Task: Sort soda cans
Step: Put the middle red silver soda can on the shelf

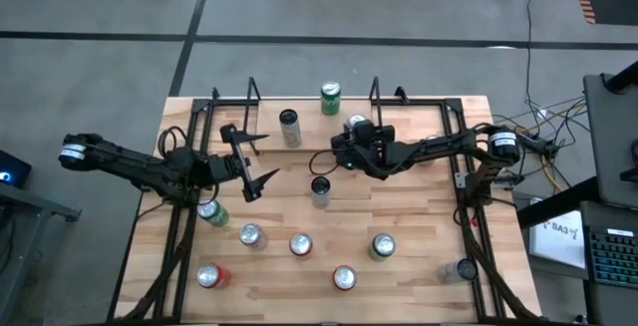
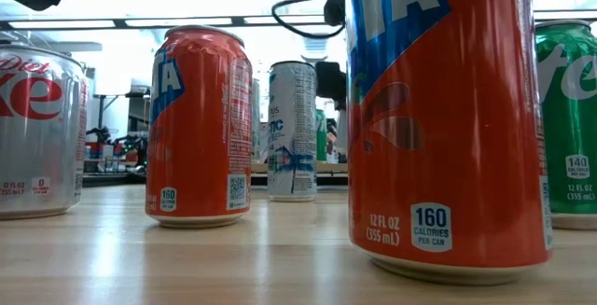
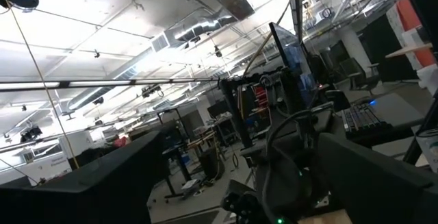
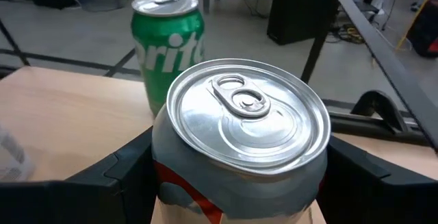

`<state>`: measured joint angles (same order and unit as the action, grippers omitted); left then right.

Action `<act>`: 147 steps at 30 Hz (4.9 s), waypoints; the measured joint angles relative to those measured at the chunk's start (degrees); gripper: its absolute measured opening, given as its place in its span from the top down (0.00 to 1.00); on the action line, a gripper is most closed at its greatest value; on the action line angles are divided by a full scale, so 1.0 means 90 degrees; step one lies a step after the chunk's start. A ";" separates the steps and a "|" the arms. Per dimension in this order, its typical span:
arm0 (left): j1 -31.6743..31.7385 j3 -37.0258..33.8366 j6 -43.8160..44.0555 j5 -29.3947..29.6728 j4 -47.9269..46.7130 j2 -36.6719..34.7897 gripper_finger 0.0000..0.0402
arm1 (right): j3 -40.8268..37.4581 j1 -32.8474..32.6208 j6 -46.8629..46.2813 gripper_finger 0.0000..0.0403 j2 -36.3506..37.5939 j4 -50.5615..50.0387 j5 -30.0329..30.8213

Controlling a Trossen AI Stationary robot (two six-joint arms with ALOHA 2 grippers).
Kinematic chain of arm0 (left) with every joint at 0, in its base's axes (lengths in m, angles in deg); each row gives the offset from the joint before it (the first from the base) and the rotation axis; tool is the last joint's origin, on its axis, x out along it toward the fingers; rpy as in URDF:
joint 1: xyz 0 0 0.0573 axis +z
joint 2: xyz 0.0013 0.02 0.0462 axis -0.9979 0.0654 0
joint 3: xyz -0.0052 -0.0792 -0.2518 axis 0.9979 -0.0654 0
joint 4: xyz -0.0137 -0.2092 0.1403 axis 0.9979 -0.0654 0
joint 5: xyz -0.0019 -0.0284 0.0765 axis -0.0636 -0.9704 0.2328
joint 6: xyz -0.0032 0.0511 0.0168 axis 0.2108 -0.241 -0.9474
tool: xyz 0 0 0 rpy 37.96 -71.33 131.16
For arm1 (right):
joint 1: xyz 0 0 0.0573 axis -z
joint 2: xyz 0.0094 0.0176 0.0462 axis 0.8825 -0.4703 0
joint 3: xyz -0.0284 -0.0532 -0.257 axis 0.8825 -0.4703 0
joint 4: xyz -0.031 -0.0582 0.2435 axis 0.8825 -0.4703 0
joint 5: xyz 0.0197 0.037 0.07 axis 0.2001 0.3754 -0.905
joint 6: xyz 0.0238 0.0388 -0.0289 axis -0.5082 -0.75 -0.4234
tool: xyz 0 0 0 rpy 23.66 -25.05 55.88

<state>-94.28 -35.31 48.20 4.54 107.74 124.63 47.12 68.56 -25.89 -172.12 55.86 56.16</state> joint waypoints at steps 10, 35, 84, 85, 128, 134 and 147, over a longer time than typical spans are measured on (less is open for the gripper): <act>0.0007 0.0000 -0.0055 0.0002 0.0003 0.0031 0.07 | -0.0027 0.0025 -0.0003 0.30 -0.0005 -0.0007 0.0012; 0.0007 0.0000 -0.0078 0.0002 0.0002 0.0032 0.07 | -0.0095 -0.0016 0.0239 0.27 -0.0011 -0.0004 -0.0049; 0.0041 -0.0002 -0.0131 0.0002 -0.0002 0.0032 0.07 | -0.0097 -0.0028 0.1202 0.23 -0.0017 0.1055 -0.0604; 0.0041 -0.0001 -0.0131 0.0002 -0.0002 0.0032 0.07 | -0.0075 -0.0028 0.1244 0.23 -0.0017 0.1058 -0.0609; 0.0049 -0.0002 -0.0219 0.0005 -0.0049 0.0029 0.07 | 0.0204 0.0070 0.1730 0.16 -0.0061 0.0978 -0.0520; 0.0049 -0.0002 -0.0219 0.0003 -0.0046 0.0029 0.07 | 0.0558 0.0062 0.2152 0.16 0.0091 0.0829 -0.0517; 0.0049 -0.0002 -0.0219 0.0002 -0.0032 0.0029 0.07 | 0.2296 -0.0006 0.2681 0.19 0.0471 -0.1518 -0.0997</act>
<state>-93.84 -35.33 46.23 4.56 107.45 124.90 67.79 68.51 -1.76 -167.88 42.20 47.18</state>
